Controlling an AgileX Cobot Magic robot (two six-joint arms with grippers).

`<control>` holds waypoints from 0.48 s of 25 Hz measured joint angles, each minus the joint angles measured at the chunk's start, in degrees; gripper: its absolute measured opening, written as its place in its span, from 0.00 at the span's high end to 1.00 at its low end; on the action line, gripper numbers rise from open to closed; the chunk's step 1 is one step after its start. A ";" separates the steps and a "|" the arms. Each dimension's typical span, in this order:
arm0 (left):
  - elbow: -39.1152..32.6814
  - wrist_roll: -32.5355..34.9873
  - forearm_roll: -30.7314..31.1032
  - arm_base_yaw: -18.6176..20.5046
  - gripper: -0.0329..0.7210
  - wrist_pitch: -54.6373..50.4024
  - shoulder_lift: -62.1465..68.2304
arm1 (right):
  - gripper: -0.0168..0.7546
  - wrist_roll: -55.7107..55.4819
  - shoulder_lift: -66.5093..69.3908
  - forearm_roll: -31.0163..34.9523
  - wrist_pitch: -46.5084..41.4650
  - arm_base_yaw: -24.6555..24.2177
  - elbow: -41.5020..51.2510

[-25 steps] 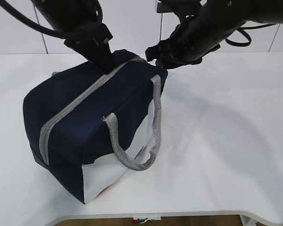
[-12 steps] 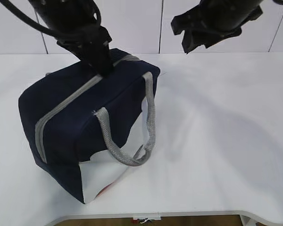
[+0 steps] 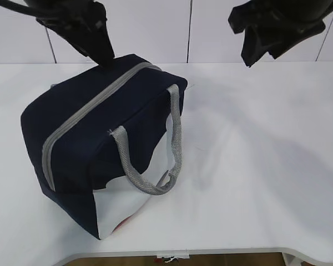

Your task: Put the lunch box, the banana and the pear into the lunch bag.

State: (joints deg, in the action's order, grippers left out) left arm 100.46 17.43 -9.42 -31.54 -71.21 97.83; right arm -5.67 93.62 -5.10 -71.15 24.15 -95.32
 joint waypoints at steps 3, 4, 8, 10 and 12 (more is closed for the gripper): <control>0.00 -3.30 3.36 0.00 0.51 -0.18 -1.65 | 0.48 0.00 0.00 1.69 -0.26 0.00 0.00; 0.00 -4.27 4.09 0.00 0.51 -0.18 -2.02 | 0.48 0.00 -0.14 2.71 -0.26 0.00 0.00; 0.00 -6.50 4.76 0.00 0.51 -0.33 -5.24 | 0.48 0.09 -1.12 9.91 -0.26 0.00 0.00; -0.11 -6.87 4.76 0.00 0.51 -0.47 -7.54 | 0.48 0.21 -1.82 12.47 -0.30 0.00 0.00; -1.48 -6.95 4.76 0.00 0.51 -0.47 -10.23 | 0.48 0.32 -3.19 13.46 -0.39 0.00 0.00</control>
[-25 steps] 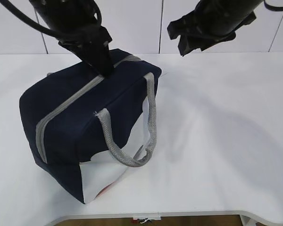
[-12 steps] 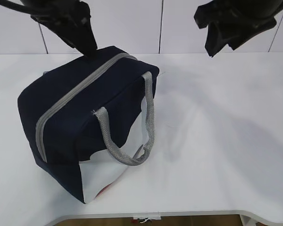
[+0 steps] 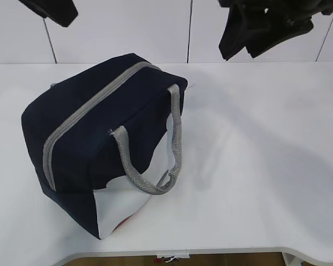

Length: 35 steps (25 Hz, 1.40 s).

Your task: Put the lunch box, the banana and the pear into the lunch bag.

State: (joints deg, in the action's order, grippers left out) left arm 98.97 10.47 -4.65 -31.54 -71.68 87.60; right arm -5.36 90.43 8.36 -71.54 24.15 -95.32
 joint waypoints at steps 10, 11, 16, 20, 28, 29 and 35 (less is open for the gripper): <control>-18.51 -0.05 0.48 0.00 0.51 -0.19 -14.99 | 0.48 0.08 -15.96 2.68 0.00 0.00 11.88; -20.35 -0.05 0.26 0.00 0.51 -0.19 -16.93 | 0.48 0.08 -18.10 2.78 -0.12 0.00 13.54; -29.19 -0.15 0.04 0.00 0.54 -0.28 -26.80 | 0.48 0.30 -27.83 2.87 -0.25 0.00 21.70; -34.75 -0.19 0.04 0.00 0.57 -0.28 -33.71 | 0.48 0.44 -34.88 2.87 -0.46 0.00 26.55; -44.02 -0.19 -0.53 0.00 0.59 -0.52 -52.46 | 0.48 2.69 -48.33 -1.76 -0.68 0.00 33.21; -44.95 -0.19 -0.53 0.00 0.59 -0.52 -54.82 | 0.48 3.03 -49.89 -3.04 -0.68 0.00 34.13; -50.20 -0.19 -1.22 0.00 0.59 -0.92 -70.98 | 0.48 4.05 -60.97 -7.45 -1.01 0.00 40.74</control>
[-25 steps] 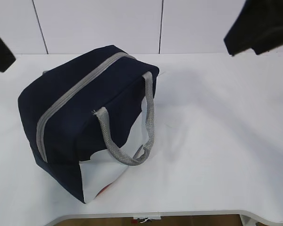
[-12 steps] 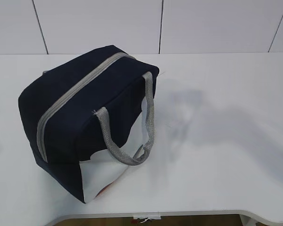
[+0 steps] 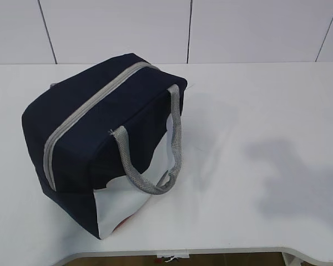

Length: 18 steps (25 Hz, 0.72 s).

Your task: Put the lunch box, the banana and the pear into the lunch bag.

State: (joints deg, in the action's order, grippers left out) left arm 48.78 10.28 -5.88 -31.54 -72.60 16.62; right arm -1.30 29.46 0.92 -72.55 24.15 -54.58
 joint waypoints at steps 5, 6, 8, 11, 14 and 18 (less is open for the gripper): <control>-2.21 0.00 -0.45 0.00 0.60 -0.12 -9.32 | 0.48 0.56 -8.53 -0.92 -0.11 0.00 5.08; -2.91 0.00 -0.43 0.00 0.61 -0.12 -10.58 | 0.48 0.67 -10.29 -0.92 -0.11 0.00 6.26; -4.11 0.00 -0.68 0.00 0.62 -0.16 -12.31 | 0.48 0.79 -13.46 -1.50 -0.24 0.00 8.55; -7.36 0.00 -0.80 0.00 0.63 -0.25 -13.11 | 0.48 1.30 -18.48 -1.68 -0.24 0.00 12.40; -11.79 0.00 -2.27 0.00 0.63 -0.25 -13.11 | 0.48 1.77 -22.88 -1.77 0.91 0.00 17.22; -15.71 0.00 -3.49 0.00 0.63 0.66 -13.34 | 0.48 2.99 -27.79 -1.91 1.23 0.00 22.91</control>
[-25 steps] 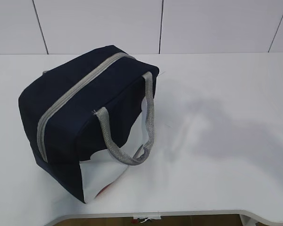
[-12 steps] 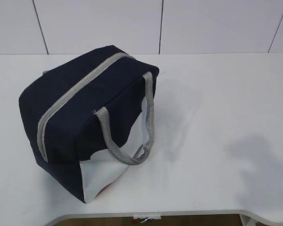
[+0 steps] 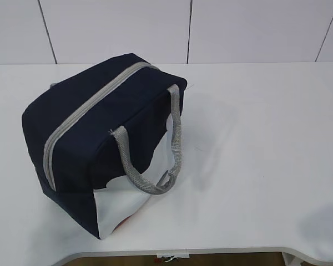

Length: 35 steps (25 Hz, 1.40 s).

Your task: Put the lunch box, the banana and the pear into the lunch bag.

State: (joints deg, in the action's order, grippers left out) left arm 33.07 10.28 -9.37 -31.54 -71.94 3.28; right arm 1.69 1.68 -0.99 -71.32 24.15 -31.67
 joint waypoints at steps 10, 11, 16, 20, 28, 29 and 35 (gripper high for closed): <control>-2.74 -0.31 3.67 0.00 0.63 7.68 -2.18 | 0.48 0.53 -2.61 -0.84 3.93 0.00 2.58; -2.74 -0.57 3.92 0.00 0.63 7.80 -2.32 | 0.48 0.53 -2.61 -0.84 4.08 0.10 2.58; -2.74 -1.08 4.40 0.00 0.63 7.80 -2.37 | 0.48 0.53 -2.61 -0.74 4.60 0.10 2.92; -2.74 -1.08 4.54 0.00 0.63 7.80 -2.37 | 0.48 0.53 -2.61 -0.74 4.96 0.10 3.33; -2.74 -1.17 4.54 5.59 0.63 7.88 -2.93 | 0.48 0.53 -2.61 -0.66 5.30 0.10 3.40; -2.74 -1.17 4.54 7.83 0.63 7.88 -2.93 | 0.48 0.53 -2.61 -0.66 5.30 0.10 3.40; -2.83 -1.17 4.54 19.65 0.63 7.88 -2.93 | 0.48 0.53 -2.61 -0.66 5.40 -3.13 3.40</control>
State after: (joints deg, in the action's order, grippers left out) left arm 30.24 9.12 -4.83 -11.88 -64.06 0.35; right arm 2.22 -0.93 -1.65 -65.92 21.03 -28.27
